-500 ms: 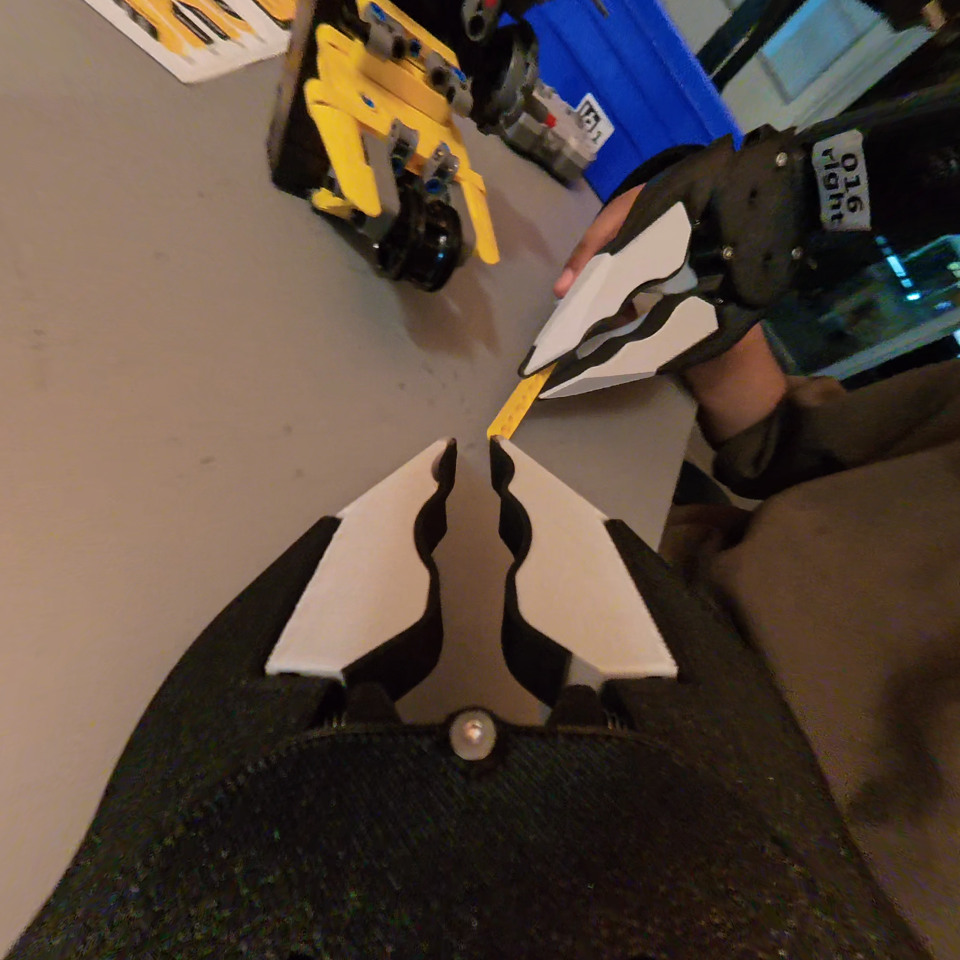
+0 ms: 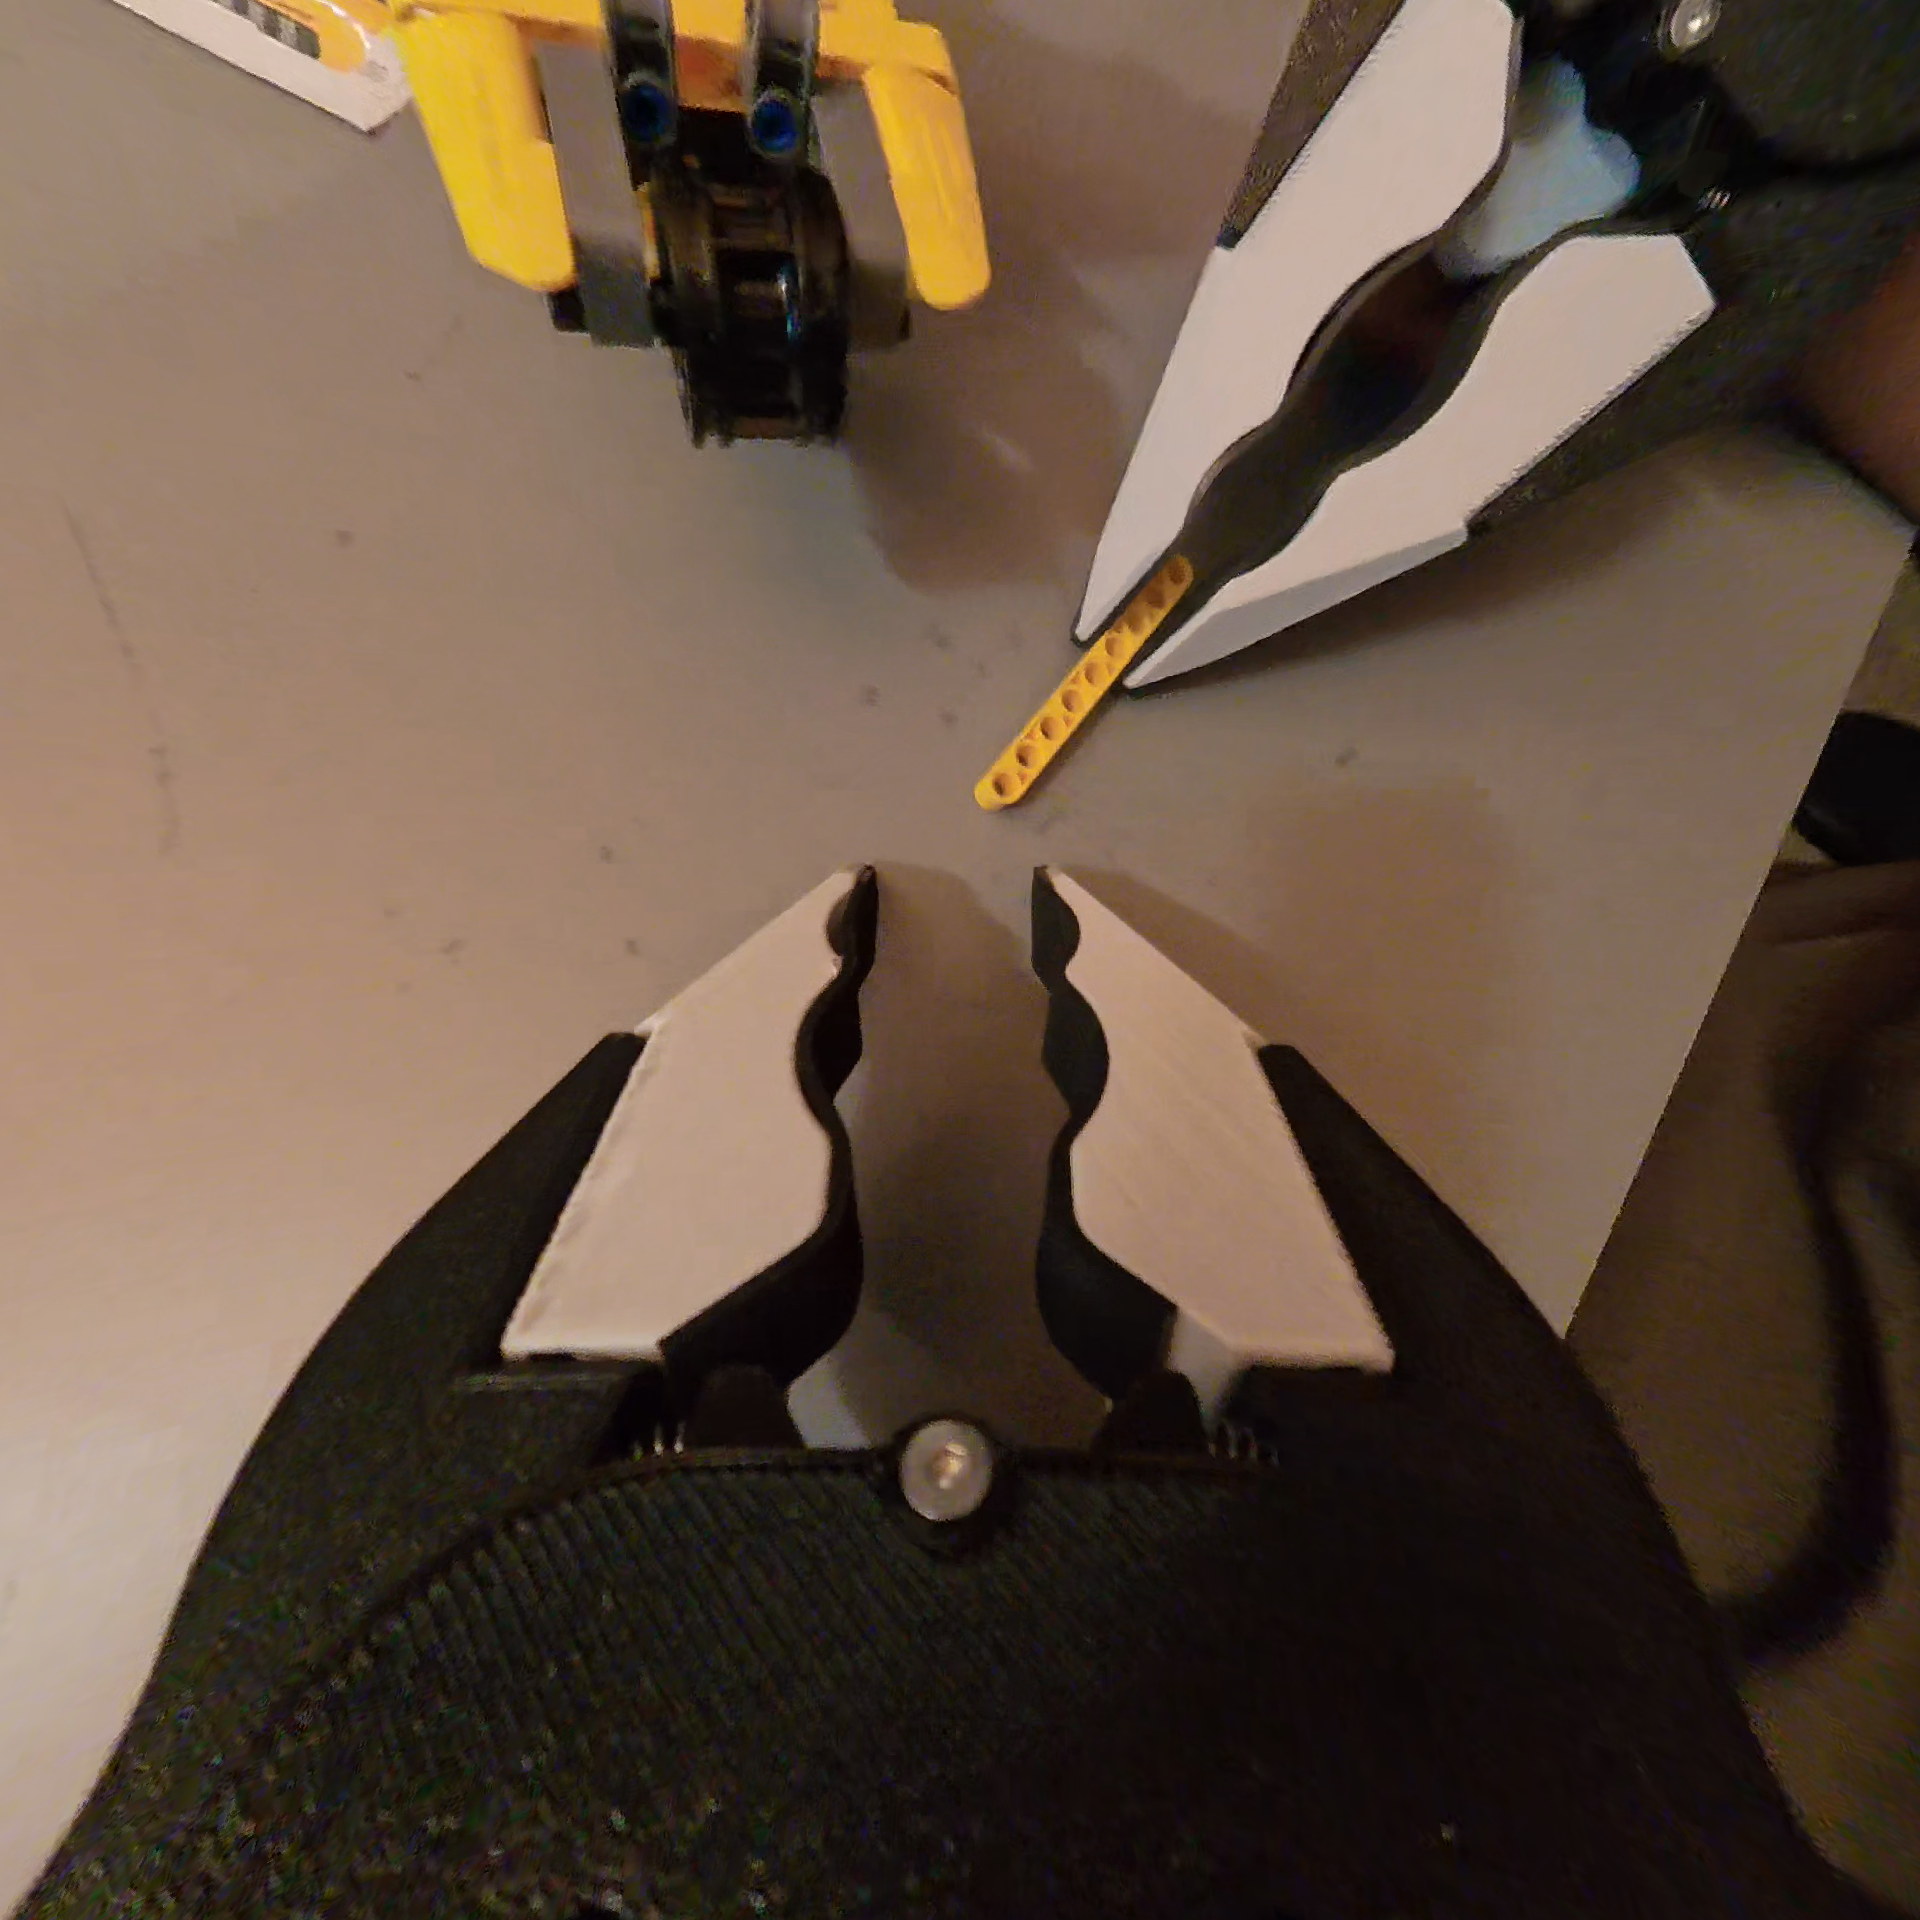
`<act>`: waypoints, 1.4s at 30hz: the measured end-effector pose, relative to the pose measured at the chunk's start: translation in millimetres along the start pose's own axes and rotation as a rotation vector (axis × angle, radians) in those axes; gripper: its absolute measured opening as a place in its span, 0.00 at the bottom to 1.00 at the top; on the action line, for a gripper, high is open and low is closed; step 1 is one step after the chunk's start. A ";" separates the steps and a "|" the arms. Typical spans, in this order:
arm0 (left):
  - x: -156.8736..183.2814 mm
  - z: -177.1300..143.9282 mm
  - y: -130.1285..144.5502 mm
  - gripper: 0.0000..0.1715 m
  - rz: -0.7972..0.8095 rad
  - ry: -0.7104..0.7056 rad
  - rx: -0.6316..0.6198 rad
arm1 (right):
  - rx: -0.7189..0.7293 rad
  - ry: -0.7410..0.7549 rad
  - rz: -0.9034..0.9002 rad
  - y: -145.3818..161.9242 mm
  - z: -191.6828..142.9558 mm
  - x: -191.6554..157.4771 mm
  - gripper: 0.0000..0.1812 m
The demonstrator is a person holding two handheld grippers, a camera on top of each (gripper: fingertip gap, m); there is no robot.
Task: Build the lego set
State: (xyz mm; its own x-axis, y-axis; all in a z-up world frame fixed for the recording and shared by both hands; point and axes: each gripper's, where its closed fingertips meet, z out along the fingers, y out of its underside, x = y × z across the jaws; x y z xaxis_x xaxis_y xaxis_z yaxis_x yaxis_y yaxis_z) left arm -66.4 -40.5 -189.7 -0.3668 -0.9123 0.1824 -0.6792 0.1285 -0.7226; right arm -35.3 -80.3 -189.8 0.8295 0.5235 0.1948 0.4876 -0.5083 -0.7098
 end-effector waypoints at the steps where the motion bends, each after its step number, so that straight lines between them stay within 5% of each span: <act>1: 0.2 0.4 -0.7 0.14 0.009 -0.009 0.003 | -0.004 0.001 0.002 0.6 0.4 0.4 0.04; 14: 2.8 9.8 -8.4 0.15 0.085 -0.075 0.006 | 0.061 -0.001 0.035 -11.5 -3.7 2.1 0.10; 24: 1.0 11.8 -9.8 0.16 0.037 -0.040 0.003 | 0.083 -0.071 0.106 -13.0 -14.6 0.2 0.02; 42: 1.2 11.4 -10.4 0.15 -0.031 0.024 0.007 | 0.007 0.121 0.166 10.3 -21.5 41.0 0.00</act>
State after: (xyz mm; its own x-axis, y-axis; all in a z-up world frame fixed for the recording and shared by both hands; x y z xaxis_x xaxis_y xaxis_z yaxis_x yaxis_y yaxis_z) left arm -52.5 -47.3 -189.6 -0.3612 -0.9060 0.2205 -0.6857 0.0979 -0.7212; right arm 9.6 -78.7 -174.5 0.9251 0.3471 0.1543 0.3401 -0.5760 -0.7433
